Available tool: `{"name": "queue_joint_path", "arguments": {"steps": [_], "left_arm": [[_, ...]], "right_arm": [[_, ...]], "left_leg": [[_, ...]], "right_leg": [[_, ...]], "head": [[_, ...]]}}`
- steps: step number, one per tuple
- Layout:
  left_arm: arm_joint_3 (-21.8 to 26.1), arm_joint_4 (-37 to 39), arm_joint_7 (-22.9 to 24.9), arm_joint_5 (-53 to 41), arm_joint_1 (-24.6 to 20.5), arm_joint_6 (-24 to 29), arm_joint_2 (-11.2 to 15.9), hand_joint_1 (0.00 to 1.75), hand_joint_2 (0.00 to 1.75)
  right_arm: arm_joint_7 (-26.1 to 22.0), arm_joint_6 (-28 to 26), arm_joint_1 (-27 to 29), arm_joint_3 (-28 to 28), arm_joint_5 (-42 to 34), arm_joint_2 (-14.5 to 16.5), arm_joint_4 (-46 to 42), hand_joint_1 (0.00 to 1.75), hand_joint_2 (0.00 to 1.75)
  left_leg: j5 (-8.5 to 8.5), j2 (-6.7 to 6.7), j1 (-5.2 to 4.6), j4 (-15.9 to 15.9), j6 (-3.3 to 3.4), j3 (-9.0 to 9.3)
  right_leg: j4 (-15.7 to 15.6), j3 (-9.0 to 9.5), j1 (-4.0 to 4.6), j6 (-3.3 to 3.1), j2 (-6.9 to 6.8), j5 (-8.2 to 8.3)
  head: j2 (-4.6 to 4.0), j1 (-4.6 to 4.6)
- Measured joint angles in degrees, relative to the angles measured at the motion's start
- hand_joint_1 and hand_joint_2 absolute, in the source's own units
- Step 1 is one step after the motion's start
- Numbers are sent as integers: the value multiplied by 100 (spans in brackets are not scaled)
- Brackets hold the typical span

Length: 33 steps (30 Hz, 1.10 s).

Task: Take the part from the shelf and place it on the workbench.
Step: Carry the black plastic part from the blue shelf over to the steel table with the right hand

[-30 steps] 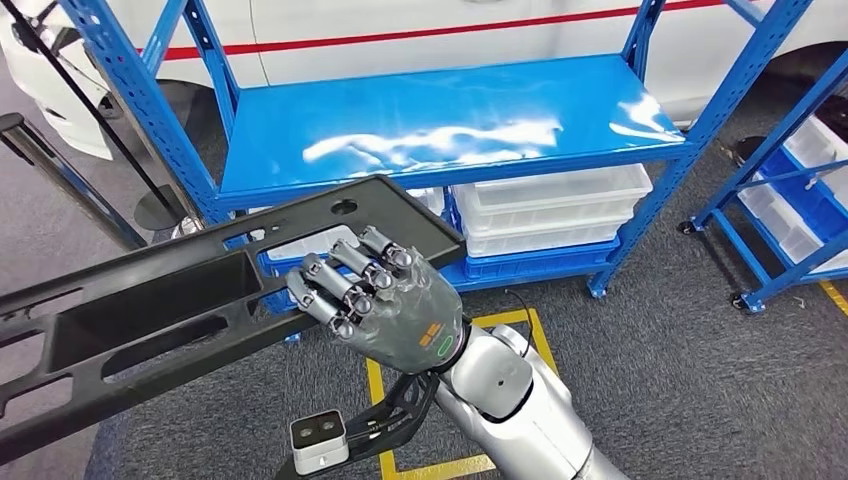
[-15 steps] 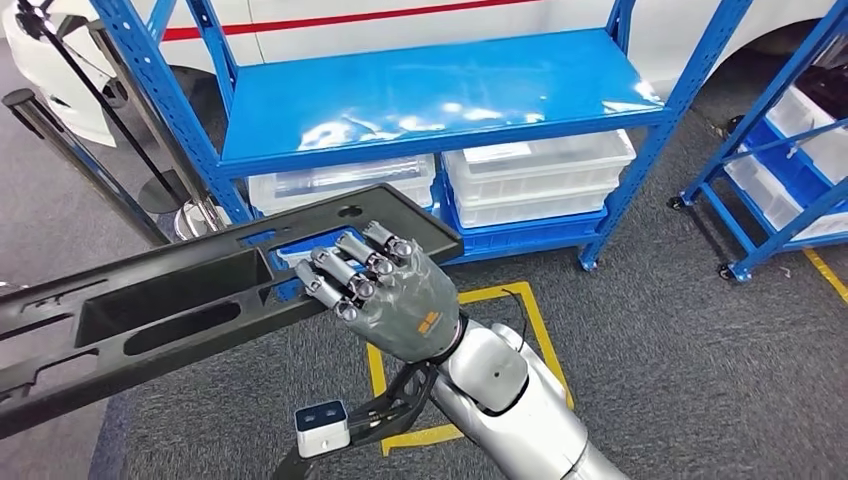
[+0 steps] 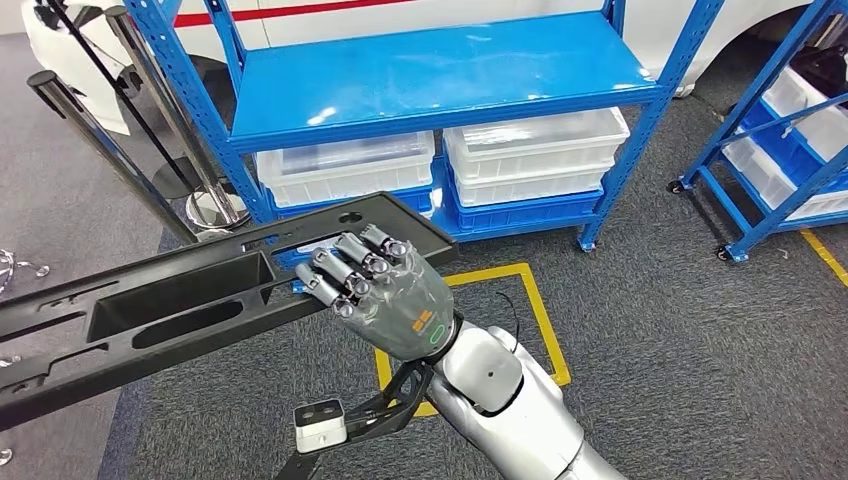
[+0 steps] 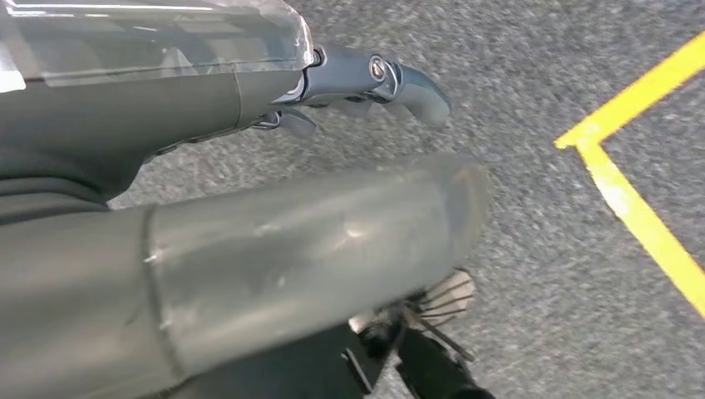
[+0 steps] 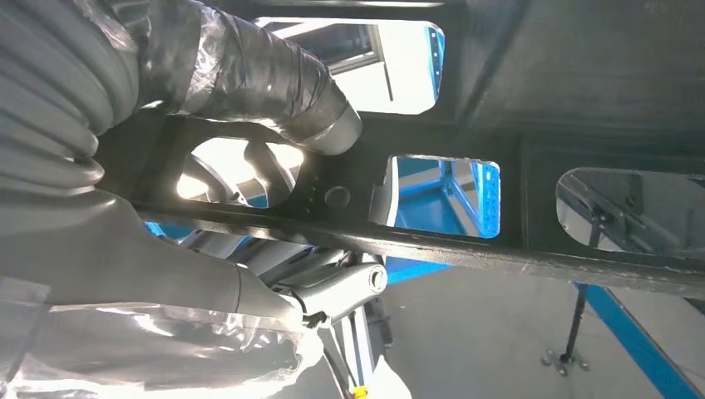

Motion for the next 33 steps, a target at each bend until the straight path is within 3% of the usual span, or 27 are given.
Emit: {"name": "queue_joint_path", "arguments": {"steps": [1,2,4,5,6,7,9,10,11,13,15,16,18,20,21,23,25,27,28,30,31,32,33], "left_arm": [[-5,0,-1,1,1,-7,-2,0,0],[-13,0,-3,1,0,-14,-5,0,0],[-28,0,-13,4,-3,-34,-9,0,0],[-33,0,-20,6,3,-44,-10,0,0],[-37,0,-28,8,13,-52,-11,0,0],[-38,0,-35,9,23,-57,-11,0,0],[-40,0,-52,9,39,-61,-8,0,0],[-40,-1,-61,9,43,-62,3,0,0],[-42,-2,-68,9,49,-62,11,0,0],[-48,-3,-80,5,73,-64,26,0,0],[-52,-2,-90,-1,104,-71,24,0,0],[-55,-2,-92,-5,113,-76,24,0,0],[-66,-2,-98,-14,120,-86,23,0,0],[-80,-2,-98,-19,121,-93,20,0,0],[-84,-2,-95,-19,120,-94,17,0,0],[-89,-2,-87,-19,117,-93,14,0,0],[-92,-3,-85,-19,100,-92,15,0,0],[-93,-4,-85,-18,65,-86,24,0,0],[-94,-4,-85,-17,49,-82,28,0,0],[-95,-4,-81,-16,36,-76,21,0,0],[-96,-4,-74,-14,34,-75,13,0,0],[-98,-4,-67,-10,28,-73,2,0,0],[-99,-4,-59,-3,20,-68,-15,0,0]], "right_arm": [[45,0,-24,22,6,-14,27,175,175],[79,0,-53,44,5,-33,56,175,175],[123,0,-107,103,-4,-80,130,175,175],[142,0,-124,141,-11,-103,173,175,175],[163,0,-133,184,-21,-131,219,175,175],[187,0,-139,229,-31,-159,262,175,175],[239,0,-159,316,-54,-208,330,175,175],[258,-1,-176,356,-65,-225,356,175,175],[271,-1,-192,387,-78,-238,375,175,175],[287,-1,-207,434,-94,-263,415,175,175],[305,0,-212,464,-102,-286,451,175,175],[312,0,-218,477,-103,-293,464,175,175],[324,0,-244,504,-107,-305,481,175,175],[342,1,-268,531,-115,-315,497,175,175],[352,1,-274,540,-121,-325,507,175,175],[366,2,-284,553,-126,-352,522,175,175],[374,1,-301,565,-127,-372,527,175,175],[383,0,-321,570,-128,-381,526,175,175],[388,0,-332,570,-129,-385,526,175,175],[403,0,-356,571,-134,-397,528,175,175],[413,0,-367,571,-141,-405,532,175,175],[423,0,-383,572,-152,-420,536,175,175],[434,0,-404,572,-168,-438,543,175,175]], "left_leg": [[97,13,11,-78,38,-13],[194,25,28,-143,65,-42],[319,36,43,-155,80,-173],[366,40,50,-129,69,-259],[405,44,63,-92,50,-352],[437,48,85,-37,25,-453],[468,49,147,140,-44,-671],[471,46,163,243,-90,-788],[475,42,171,342,-135,-885],[507,30,166,466,-219,-1002],[516,22,191,515,-277,-1052],[418,22,208,584,-297,-1093],[-34,18,223,1013,-315,-1239],[-523,16,218,1717,-296,-1402],[-627,14,206,1990,-269,-1418],[-492,8,148,2040,-176,-1193],[-276,1,39,1394,-46,-622],[-322,-4,-51,603,52,-85],[-361,-5,-76,368,82,41],[-219,0,-77,185,112,45],[-99,12,-67,100,124,20],[31,23,-49,20,135,-25],[157,33,-29,-44,133,-95]], "right_leg": [[32,-27,-2,25,14,-85],[175,-81,-5,52,28,-274],[798,-256,-36,114,40,-809],[1159,-335,-62,152,38,-985],[1421,-362,-91,193,37,-1035],[1518,-304,-125,241,36,-970],[1125,79,-210,365,26,-738],[814,307,-224,421,26,-729],[570,461,-231,428,32,-769],[414,530,-199,359,60,-883],[430,462,-182,234,64,-837],[431,424,-167,165,57,-793],[410,317,-142,36,40,-684],[406,182,-89,-33,32,-568],[406,107,-56,-52,30,-506],[406,-48,-5,-76,29,-377],[402,-174,8,-82,37,-247],[360,-219,-8,-53,33,-113],[315,-216,-26,-26,25,-42],[196,-209,-39,33,19,113],[170,-227,-33,56,28,102],[219,-261,-23,74,40,-35],[388,-311,-16,94,51,-306]], "head": [[0,2],[0,3],[0,4],[0,3],[0,2],[0,2],[0,3],[0,4],[0,-2],[0,-10],[0,-13],[0,-14],[0,-14],[0,-13],[0,-13],[0,-13],[0,-14],[0,-14],[0,-14],[0,-13],[0,-13],[0,-12],[0,-11]]}}
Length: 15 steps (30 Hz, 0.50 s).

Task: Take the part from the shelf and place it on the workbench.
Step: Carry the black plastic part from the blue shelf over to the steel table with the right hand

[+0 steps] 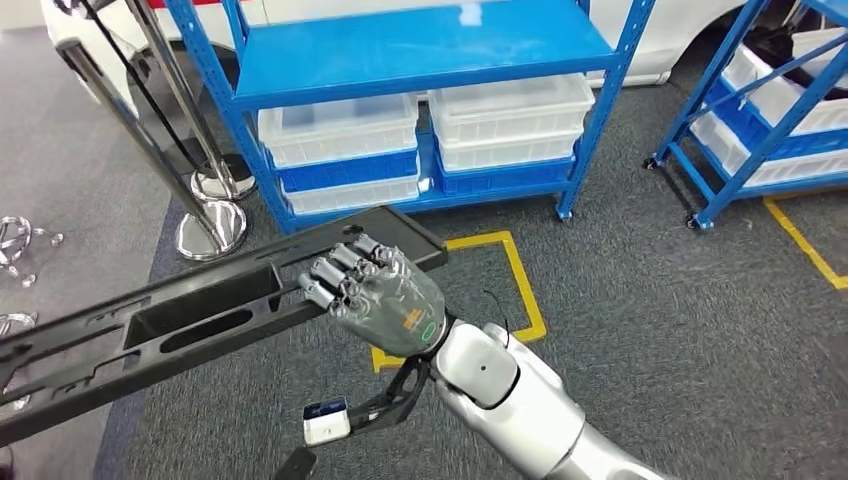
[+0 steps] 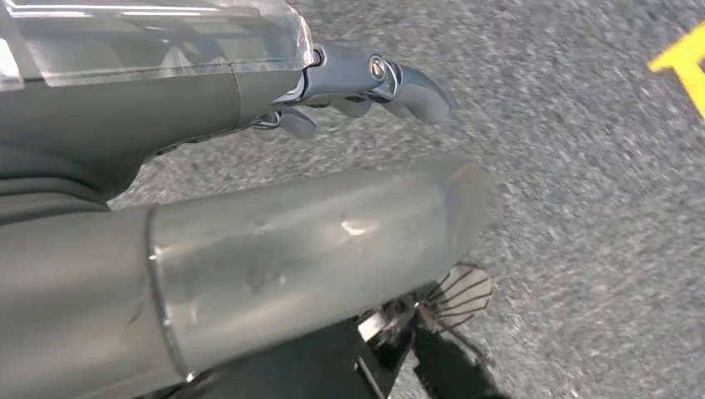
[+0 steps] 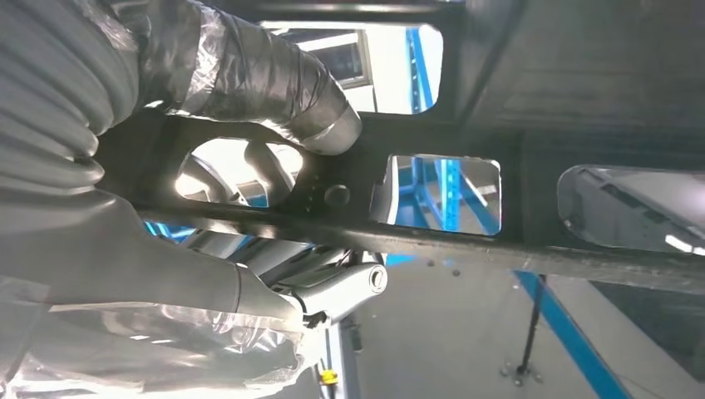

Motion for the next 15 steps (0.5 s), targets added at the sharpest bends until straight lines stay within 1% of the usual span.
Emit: {"name": "queue_joint_path", "arguments": {"steps": [1,2,3,4,5,6,7,8,9,10,11,12,13,14,15], "left_arm": [[-3,0,9,9,-11,4,-16,0,0],[-7,0,16,20,-18,9,-33,0,0],[-11,0,22,32,-21,12,-49,0,0],[-15,0,28,42,-21,14,-63,0,0],[-19,0,32,49,-22,16,-75,0,0],[-21,0,35,54,-23,19,-86,0,0],[-22,0,38,57,-25,21,-95,0,0],[-23,0,40,60,-27,24,-101,0,0],[-24,0,41,62,-27,26,-104,0,0],[-25,0,42,64,-25,28,-104,0,0],[-25,0,42,66,-23,28,-106,0,0],[-25,0,41,67,-17,28,-106,0,0],[-26,0,40,68,-15,28,-106,0,0],[-26,0,40,69,-10,28,-107,0,0],[-26,0,40,69,-4,28,-107,0,0]], "right_arm": [[7,0,-21,0,-19,-17,7,175,175],[12,0,-38,0,-37,-34,13,175,175],[15,0,-49,0,-51,-49,21,175,175],[15,0,-53,0,-60,-63,30,175,175],[15,0,-56,0,-64,-76,40,175,175],[15,0,-59,1,-65,-87,50,175,175],[15,0,-65,1,-64,-96,57,175,175],[15,-1,-72,2,-63,-98,61,175,175],[17,-1,-80,3,-61,-98,63,175,175],[20,-2,-90,3,-59,-97,65,175,175],[25,-2,-97,4,-57,-96,66,175,175],[32,-2,-102,5,-57,-99,69,175,175],[39,-1,-109,6,-56,-102,72,175,175],[45,-1,-114,8,-55,-103,73,175,175],[51,1,-119,11,-54,-105,75,175,175]], "left_leg": [[98,7,3,-13,-6,-97],[186,9,9,-10,-7,-208],[268,14,15,6,-24,-326],[345,21,24,32,-41,-448],[417,29,38,71,-62,-580],[482,35,57,126,-91,-719],[537,38,73,201,-124,-854],[578,36,82,290,-157,-978],[616,32,87,367,-193,-1066],[656,29,88,427,-225,-1122],[701,25,93,452,-255,-1151],[754,21,104,455,-287,-1167],[732,11,123,478,-320,-1201],[601,0,140,558,-354,-1254],[352,-10,155,740,-386,-1330]], "right_leg": [[273,-46,-9,24,3,-343],[617,-83,-21,51,3,-638],[962,-95,-35,81,0,-779],[1217,-68,-52,110,-3,-743],[1332,17,-71,140,-6,-578],[1281,180,-91,172,-10,-389],[1031,442,-116,205,-13,-333],[632,767,-118,226,-13,-425],[275,1031,-114,205,-10,-591],[0,1211,-98,169,-7,-762],[-133,1275,-68,109,-3,-836],[-130,1234,-61,38,-12,-809],[-129,1184,-57,-11,-27,-747],[-128,1117,-56,-63,-39,-671],[-132,1031,-61,-104,-51,-583]], "head": [[0,0],[0,1],[0,-1],[0,-1],[0,-1],[0,-2],[0,-1],[0,-1],[0,-2],[0,-2],[0,-3],[0,-3],[0,-3],[0,-4],[0,-4]]}}
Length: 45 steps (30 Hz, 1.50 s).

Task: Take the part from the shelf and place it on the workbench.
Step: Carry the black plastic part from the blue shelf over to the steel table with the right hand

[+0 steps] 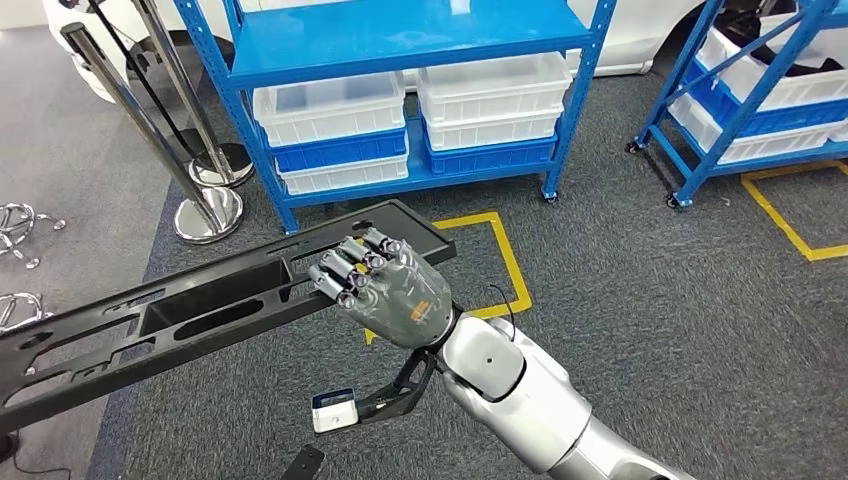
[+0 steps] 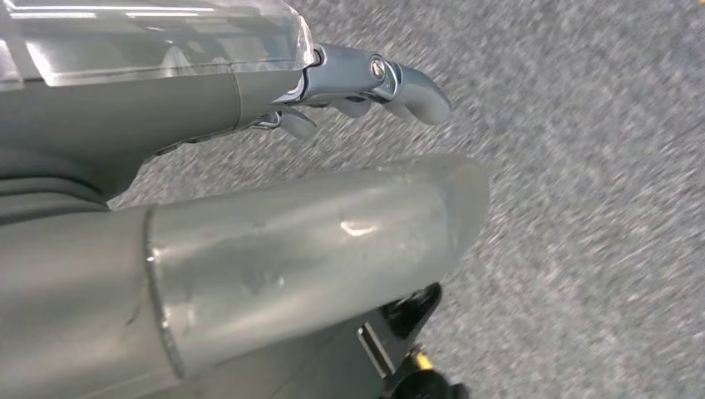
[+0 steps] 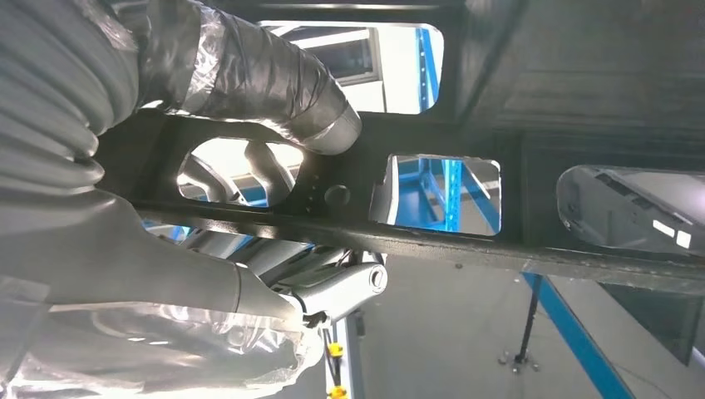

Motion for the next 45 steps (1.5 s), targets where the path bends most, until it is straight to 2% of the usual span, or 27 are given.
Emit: {"name": "queue_joint_path", "arguments": {"steps": [2,3,4,5,7,9,11,13,14,16,18,19,21,22,23,25,26,28,30,33,34,35,36,38,40,42,45], "left_arm": [[-1,0,0,0,5,0,-1,0,0],[-1,0,0,0,5,0,-1,0,0],[-1,0,-1,0,5,0,-2,0,0],[-1,0,-1,0,6,0,-2,0,0],[-1,0,-1,0,2,0,-3,0,0],[-2,0,-2,0,-19,1,-3,0,0],[-4,0,-10,0,-36,2,-3,0,0],[-5,0,-17,0,-33,2,-6,0,0],[-6,0,-17,0,-33,2,-9,0,0],[-7,0,-25,1,-34,2,-17,0,0],[-9,0,-58,1,-26,6,-23,0,0],[-10,0,-86,0,-17,9,-26,0,0],[-11,0,-144,0,1,15,-28,0,0],[-13,0,-166,0,7,15,-30,0,0],[-14,0,-180,0,11,15,-33,0,0],[-17,0,-199,0,16,15,-38,0,0],[-19,0,-205,1,17,15,-39,0,0],[-19,0,-212,2,19,15,-40,0,0],[-19,0,-218,2,29,15,-40,0,0],[-21,0,-231,0,44,15,-40,0,0],[-21,0,-235,0,51,15,-40,0,0],[-22,0,-239,0,59,15,-40,0,0],[-25,0,-245,0,64,15,-40,0,0],[-38,0,-264,0,67,15,-40,0,0],[-49,0,-284,0,74,14,-41,0,0],[-52,0,-299,-1,93,11,-41,0,0],[-55,0,-314,-2,83,9,-46,0,0]], "right_arm": [[10,1,-5,8,3,0,1,175,175],[14,1,-5,11,4,0,2,175,175],[17,1,-5,16,4,-1,2,175,175],[19,0,-5,22,4,-1,3,175,175],[19,0,-5,33,4,-2,2,175,175],[21,-1,-6,38,5,-1,-1,175,175],[26,-1,-9,44,10,-1,-3,175,175],[33,-1,-11,55,14,-5,-7,175,175],[38,-1,-13,61,16,-9,-9,175,175],[47,-1,-14,71,20,-21,-9,175,175],[58,-1,-14,84,21,-32,-5,175,175],[63,-1,-12,89,21,-39,-1,175,175],[69,-1,-9,91,14,-55,17,175,175],[69,-1,-9,91,9,-62,25,175,175],[69,-1,-10,91,5,-66,31,175,175],[68,-2,-18,93,4,-62,32,175,175],[68,-3,-23,94,3,-59,31,175,175],[69,-2,-29,96,-1,-57,32,175,175],[69,-1,-29,101,-12,-58,33,175,175],[68,-1,-31,131,-76,-58,38,175,175],[68,-1,-30,144,-103,-60,42,175,175],[66,-1,-30,158,-127,-61,48,175,175],[62,-1,-30,172,-149,-63,53,175,175],[55,-1,-32,189,-193,-66,60,175,175],[51,-2,-46,194,-223,-64,63,175,175],[50,-2,-63,207,-242,-62,64,175,175],[47,-3,-74,225,-267,-70,65,175,175]], "left_leg": [[-642,-7,20,639,-51,-154],[-840,-7,26,1000,-65,-197],[-881,-7,28,1271,-68,-180],[-798,-9,29,1396,-63,-91],[-531,-15,26,1078,-26,371],[-638,-28,4,208,27,1090],[-808,-40,-39,-367,74,1468],[-682,-28,-53,-481,142,1427],[-588,-16,-50,-539,187,1386],[-381,9,-34,-621,274,1235],[-224,10,-49,-629,312,1035],[-152,13,-52,-622,310,936],[-10,24,-52,-594,294,725],[53,27,-52,-566,278,623],[103,26,-54,-521,258,530],[160,20,-70,-397,211,398],[186,18,-76,-349,181,360],[239,15,-63,-304,115,317],[78,0,-33,-131,42,230],[-569,-11,18,820,-60,-128],[-696,-11,34,1121,-81,-217],[-713,-11,46,1246,-94,-215],[-635,-14,55,1161,-97,-103],[-375,-121,69,453,-75,383],[-269,-326,71,-180,-31,794],[-285,-380,39,-351,18,899],[-214,-206,33,-520,145,957]], "right_leg": [[2,-198,12,-42,-3,173],[4,-309,21,-47,-5,261],[6,-423,29,-47,-7,351],[8,-540,35,-43,-11,441],[8,-757,37,-26,-10,617],[3,-887,32,20,-4,771],[-51,-910,13,88,-12,920],[-135,-920,-7,156,-9,1046],[-119,-957,-5,182,3,982],[228,-1086,14,205,33,481],[929,-1215,26,219,42,-66],[1265,-1249,25,227,42,-104],[1555,-1149,21,232,38,196],[1429,-964,21,223,36,353],[1102,-643,24,203,30,361],[275,21,43,156,22,46],[-7,224,55,132,21,-115],[-148,264,64,72,21,-171],[-158,219,54,-4,9,-86],[-159,85,55,-55,-1,36],[-156,35,60,-51,0,70],[-152,-9,63,-46,4,100],[-149,-44,63,-35,22,126],[-144,-86,53,-3,71,162],[-145,-124,30,54,130,198],[-158,-162,-6,130,214,245],[-70,-232,-11,219,250,195]], "head": [[0,-1],[0,-1],[0,-1],[0,-1],[0,-1],[0,0],[0,0],[0,-1],[0,0],[0,3],[0,3],[0,3],[0,4],[0,3],[0,3],[0,1],[0,1],[0,2],[0,2],[0,0],[0,0],[0,0],[0,0],[0,1],[0,0],[0,-3],[0,-4]]}}
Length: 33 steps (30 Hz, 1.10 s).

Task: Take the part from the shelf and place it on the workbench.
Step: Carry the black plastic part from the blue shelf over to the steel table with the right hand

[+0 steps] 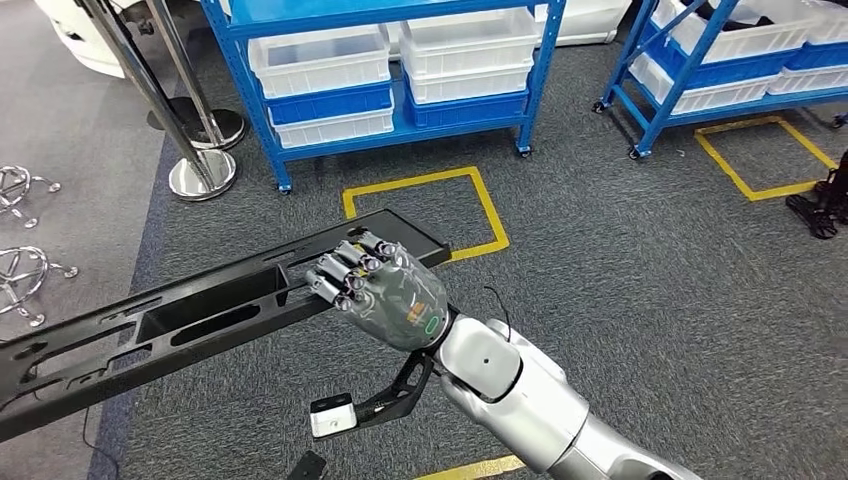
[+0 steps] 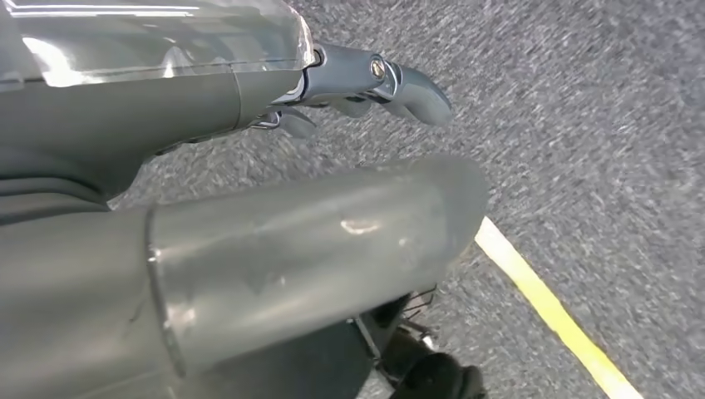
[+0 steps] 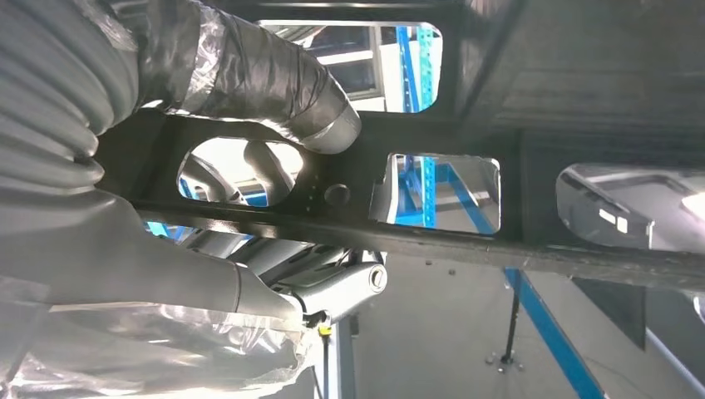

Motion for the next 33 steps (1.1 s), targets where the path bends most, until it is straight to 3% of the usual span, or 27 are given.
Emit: {"name": "queue_joint_path", "arguments": {"steps": [1,3,5,6,7,9,11,13,15,17,19,20,21,23,25,27,29,31,33], "left_arm": [[-1,0,-4,-1,-10,-1,-5,0,0],[-3,0,-8,-2,-19,-2,-11,0,0],[-3,0,-8,-2,-13,-2,-11,0,0],[-3,0,-8,-2,-13,-2,-12,0,0],[-3,0,-8,-2,-13,-3,-14,0,0],[-3,0,-8,-2,-16,-3,-21,0,0],[-3,0,-8,-3,-15,-4,-26,0,0],[-5,0,-8,-4,-14,-4,-27,0,0],[-9,0,-8,-4,-19,-4,-30,0,0],[-13,0,-9,-5,-15,-4,-32,0,0],[-14,0,-8,-7,7,-5,-33,0,0],[-15,0,-5,-7,20,-6,-33,0,0],[-16,0,0,-8,28,-8,-33,0,0],[-26,0,14,-15,34,-11,-33,0,0],[-40,0,32,-30,35,-19,-31,0,0],[-50,0,59,-43,42,-27,-28,0,0],[-59,0,79,-48,48,-31,-23,0,0],[-75,0,84,-49,39,-31,-18,0,0],[-90,0,87,-52,38,-31,-15,0,0]], "right_arm": [[-2,0,-8,7,-7,-4,1,175,175],[-4,0,-19,23,-17,-16,5,175,175],[-2,0,-12,39,-22,-36,18,175,175],[-2,0,-9,49,-22,-48,25,175,175],[-3,0,-10,57,-22,-58,30,175,175],[-2,0,-18,68,-22,-68,31,175,175],[3,0,-26,70,-25,-67,30,175,175],[7,0,-28,72,-28,-67,30,175,175],[8,0,-31,72,-29,-67,30,175,175],[8,0,-37,72,-30,-63,30,175,175],[15,1,-35,72,-31,-60,31,175,175],[21,2,-30,73,-31,-60,31,175,175],[27,2,-26,73,-31,-61,32,175,175],[40,2,-21,74,-27,-62,27,175,175],[59,1,-22,74,-19,-65,15,175,175],[82,0,-14,74,-7,-75,-3,175,175],[95,-1,6,73,3,-102,-21,175,175],[96,-2,16,72,10,-136,-37,175,175],[98,-2,18,72,16,-157,-49,175,175]], "left_leg": [[28,62,5,-56,42,20],[39,174,-11,-73,87,14],[30,288,-27,-37,99,-18],[20,343,-31,-8,100,-35],[7,392,-31,25,96,-52],[-46,476,-47,126,61,-86],[-93,547,-74,217,10,-118],[-104,630,-80,243,-31,-129],[-195,572,-54,333,-93,-162],[-512,362,-20,796,-159,-352],[-868,235,-2,1537,-192,-667],[-931,217,4,1779,-199,-771],[-885,208,9,1827,-198,-787],[-521,144,24,1289,-174,-515],[-244,-121,41,560,-139,-159],[-215,-293,34,272,-115,-39],[-180,-192,29,197,-65,-29],[-116,-55,34,98,11,-2],[-86,89,10,53,64,2]], "right_leg": [[197,-97,11,12,-43,-123],[872,-432,18,24,-132,-465],[1388,-696,17,42,-153,-605],[1358,-684,17,48,-171,-517],[1130,-567,17,49,-206,-352],[415,-197,41,21,-410,-48],[52,-32,73,-39,-529,37],[41,-62,87,-102,-437,50],[15,-74,71,-166,-344,88],[-2,-87,46,-219,-252,125],[2,-111,45,-236,-139,141],[7,-118,45,-236,-76,146],[12,-123,45,-232,-12,150],[24,-121,41,-220,125,158],[33,-141,33,-181,258,179],[24,-198,5,-104,374,223],[2,-241,-25,-17,460,263],[145,-322,1,26,264,153],[688,-570,34,28,-44,-175]], "head": [[0,1],[0,3],[0,3],[0,3],[0,3],[0,3],[0,2],[0,0],[0,1],[0,0],[0,-1],[0,-1],[0,-1],[0,0],[0,1],[0,0],[0,1],[0,5],[0,10]]}}
